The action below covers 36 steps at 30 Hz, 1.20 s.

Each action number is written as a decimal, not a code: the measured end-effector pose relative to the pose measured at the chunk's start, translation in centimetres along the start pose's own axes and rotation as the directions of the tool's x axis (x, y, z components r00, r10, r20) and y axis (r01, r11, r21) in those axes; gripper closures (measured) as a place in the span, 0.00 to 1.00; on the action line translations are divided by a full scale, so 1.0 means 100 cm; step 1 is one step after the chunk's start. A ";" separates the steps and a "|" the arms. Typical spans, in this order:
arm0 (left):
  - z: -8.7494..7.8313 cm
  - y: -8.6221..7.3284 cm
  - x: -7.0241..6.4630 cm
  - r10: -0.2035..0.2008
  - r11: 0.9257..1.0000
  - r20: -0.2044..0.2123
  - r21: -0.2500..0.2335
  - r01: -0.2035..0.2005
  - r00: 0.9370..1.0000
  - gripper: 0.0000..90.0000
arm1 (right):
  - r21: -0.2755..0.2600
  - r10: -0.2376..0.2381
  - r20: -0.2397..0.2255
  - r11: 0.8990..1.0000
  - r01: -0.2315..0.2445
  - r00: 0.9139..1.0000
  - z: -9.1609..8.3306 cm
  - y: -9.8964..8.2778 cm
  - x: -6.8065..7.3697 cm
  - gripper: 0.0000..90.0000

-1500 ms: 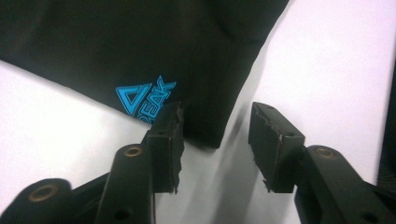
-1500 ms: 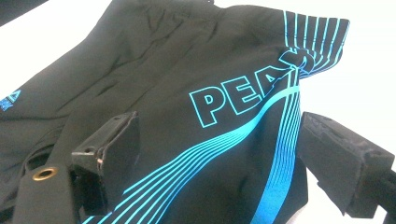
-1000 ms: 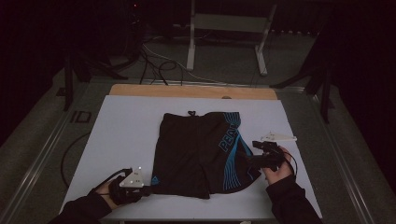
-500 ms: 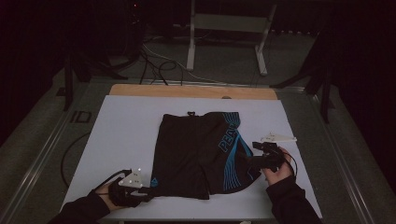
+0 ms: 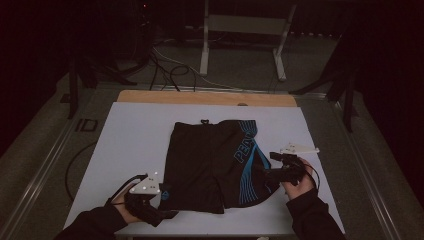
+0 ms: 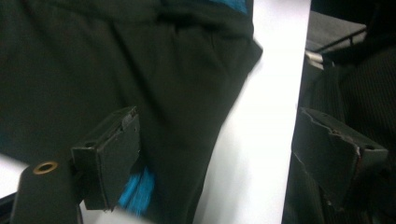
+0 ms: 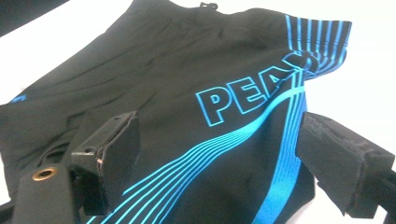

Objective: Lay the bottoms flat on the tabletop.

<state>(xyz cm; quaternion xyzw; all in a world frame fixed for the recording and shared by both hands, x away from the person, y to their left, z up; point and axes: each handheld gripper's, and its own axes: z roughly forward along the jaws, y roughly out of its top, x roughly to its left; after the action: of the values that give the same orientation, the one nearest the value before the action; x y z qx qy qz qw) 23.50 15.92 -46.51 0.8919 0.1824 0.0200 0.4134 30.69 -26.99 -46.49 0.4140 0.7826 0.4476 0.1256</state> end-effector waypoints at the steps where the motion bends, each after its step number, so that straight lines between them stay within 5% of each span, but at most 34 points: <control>1: 0.000 0.000 0.000 0.000 1.000 0.000 0.000 0.000 1.000 0.17 | 0.000 0.000 0.000 1.000 0.000 1.000 0.000 0.000 0.000 0.16; 6: 0.018 0.029 -0.015 0.052 0.998 -0.019 -0.032 -0.052 0.998 0.17 | -0.002 -0.035 -0.065 0.999 0.035 0.997 -0.009 -0.001 0.003 0.16; 11: 0.033 0.052 -0.025 0.110 0.992 0.042 -0.066 -0.107 0.993 0.27 | 0.014 -0.081 -0.131 0.996 0.083 0.988 -0.021 -0.011 0.002 0.14; 16: 0.063 0.070 -0.035 0.153 0.988 0.086 -0.045 -0.149 0.985 0.34 | 0.059 -0.068 -0.196 0.995 0.081 0.978 -0.031 -0.029 -0.001 0.16; 19: 0.085 0.074 -0.037 0.161 0.987 0.095 -0.007 -0.161 0.982 0.38 | 0.108 -0.075 -0.190 0.990 0.096 0.979 -0.034 -0.040 -0.002 0.25; 23: 0.112 0.074 -0.039 0.174 0.982 0.109 0.047 -0.180 0.979 0.46 | 0.175 -0.151 -0.174 0.968 0.181 0.973 -0.034 -0.051 -0.004 0.38; 26: 0.127 0.075 -0.039 0.186 0.977 0.109 0.082 -0.195 0.976 0.50 | 0.202 -0.159 -0.192 0.959 0.198 0.968 -0.032 -0.055 -0.004 0.46; 28: 0.137 0.076 -0.038 0.193 0.972 0.098 0.116 -0.204 0.976 0.56 | 0.224 -0.220 -0.183 0.940 0.258 0.958 -0.027 -0.059 -0.002 0.49; 31: 0.144 0.076 -0.037 0.201 0.966 0.079 0.150 -0.211 0.976 0.62 | 0.225 -0.256 -0.170 0.930 0.291 0.952 -0.025 -0.060 0.001 0.56; 35: 0.155 0.074 -0.031 0.203 0.958 0.048 0.195 -0.209 0.978 0.70 | 0.268 -0.312 -0.126 0.903 0.336 0.941 -0.016 -0.059 0.004 0.70; 36: 0.155 0.074 -0.031 0.193 0.962 0.044 0.189 -0.198 0.980 0.73 | 0.280 -0.313 -0.113 0.901 0.332 0.943 -0.015 -0.058 0.004 0.71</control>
<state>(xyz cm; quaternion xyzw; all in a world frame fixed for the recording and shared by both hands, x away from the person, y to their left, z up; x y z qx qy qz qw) 25.82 -0.84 -50.82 0.9414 0.0895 0.0318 0.3236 26.49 -29.08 -50.29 0.2780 0.9018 0.3122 0.1092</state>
